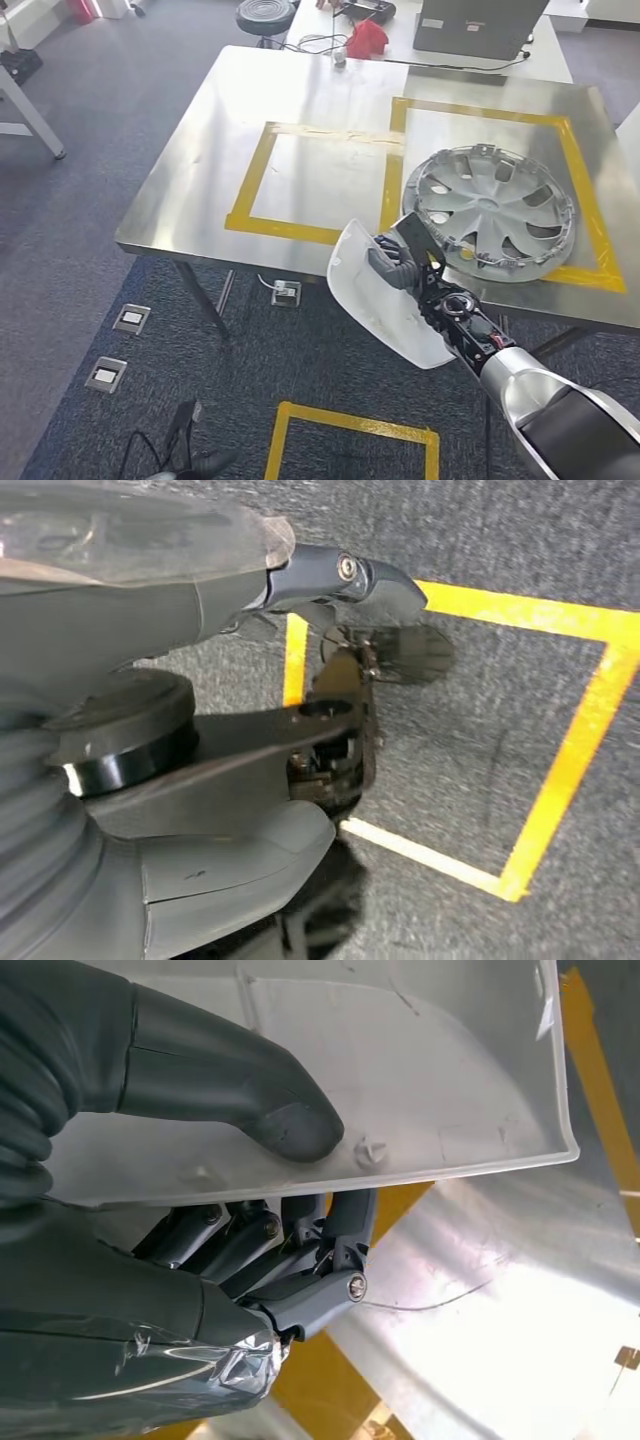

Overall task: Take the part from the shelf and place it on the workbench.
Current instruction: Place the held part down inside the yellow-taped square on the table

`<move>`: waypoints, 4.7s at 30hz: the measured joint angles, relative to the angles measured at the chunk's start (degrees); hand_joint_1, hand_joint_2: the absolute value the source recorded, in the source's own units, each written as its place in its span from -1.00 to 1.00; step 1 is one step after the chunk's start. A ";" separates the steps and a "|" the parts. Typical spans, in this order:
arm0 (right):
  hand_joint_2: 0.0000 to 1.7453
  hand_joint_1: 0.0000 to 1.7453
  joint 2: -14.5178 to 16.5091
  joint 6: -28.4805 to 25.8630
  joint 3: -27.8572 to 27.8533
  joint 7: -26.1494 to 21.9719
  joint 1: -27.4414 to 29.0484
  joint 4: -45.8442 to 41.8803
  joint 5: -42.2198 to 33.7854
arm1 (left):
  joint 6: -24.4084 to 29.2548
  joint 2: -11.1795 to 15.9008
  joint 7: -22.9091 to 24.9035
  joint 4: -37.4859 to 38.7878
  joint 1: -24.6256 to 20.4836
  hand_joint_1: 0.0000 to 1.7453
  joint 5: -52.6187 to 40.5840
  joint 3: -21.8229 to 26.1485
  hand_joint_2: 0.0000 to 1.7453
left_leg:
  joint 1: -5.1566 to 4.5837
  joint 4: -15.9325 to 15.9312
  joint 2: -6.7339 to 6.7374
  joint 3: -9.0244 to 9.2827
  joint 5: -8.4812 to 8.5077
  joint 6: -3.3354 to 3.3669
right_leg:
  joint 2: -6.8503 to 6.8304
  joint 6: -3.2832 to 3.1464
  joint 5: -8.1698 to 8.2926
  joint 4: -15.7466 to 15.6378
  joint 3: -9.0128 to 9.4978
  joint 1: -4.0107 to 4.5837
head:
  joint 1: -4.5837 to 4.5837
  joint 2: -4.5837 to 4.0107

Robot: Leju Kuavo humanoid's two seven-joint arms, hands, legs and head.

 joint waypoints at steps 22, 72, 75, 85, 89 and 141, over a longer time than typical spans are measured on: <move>1.00 1.00 -2.16 -4.16 -3.81 -3.94 -2.98 -16.30 -1.71 | -0.68 -0.26 0.13 0.01 0.05 -1.00 1.30 -0.07 1.00 | 0.63 0.66 0.59 -0.96 0.11 -3.30 | 0.84 -1.94 12.37 -17.11 2.36 0.13 | -0.07 0.00; 1.00 1.00 -3.19 -3.27 -4.70 -5.13 -1.32 -22.13 0.14 | -0.16 -0.28 -0.18 0.01 0.30 -1.00 1.52 -0.33 1.00 | 0.20 -0.11 0.21 0.08 -0.28 -1.38 | 0.50 -0.46 11.59 -18.42 3.78 0.23 | 0.06 0.00; 1.00 1.00 -3.09 -3.96 -4.28 -4.68 -2.11 -21.38 1.33 | -0.15 -0.29 -0.04 0.01 0.29 -1.00 1.45 -0.33 1.00 | 0.20 -0.11 0.21 0.08 -0.28 -1.38 | 0.50 -0.46 11.59 -18.42 3.78 0.23 | 0.06 0.00; 1.00 1.00 -1.88 -3.49 -2.80 -2.41 -5.79 -17.68 4.80 | -0.40 -0.45 0.20 0.01 0.24 -1.00 0.94 -0.34 1.00 | 0.21 -0.11 0.21 0.08 -0.28 -1.38 | 0.50 -0.46 11.59 -18.41 3.77 0.24 | 0.05 -0.01; 1.00 1.00 -1.34 -3.48 -1.97 -1.15 -7.33 -15.55 6.07 | -0.53 -0.65 0.56 0.01 0.06 -1.00 0.34 -0.55 1.00 | 0.21 -0.11 0.21 0.08 -0.28 -1.38 | 0.49 -0.46 11.59 -18.41 3.77 0.24 | 0.06 -0.01; 1.00 1.00 7.55 -12.80 8.82 12.74 -19.57 4.82 21.63 | -3.80 -5.61 0.98 0.01 -2.54 -1.00 -5.92 -7.48 1.00 | 0.22 -0.11 0.20 0.09 -0.26 -1.41 | 0.49 -0.46 11.59 -18.41 3.77 0.25 | 0.05 0.00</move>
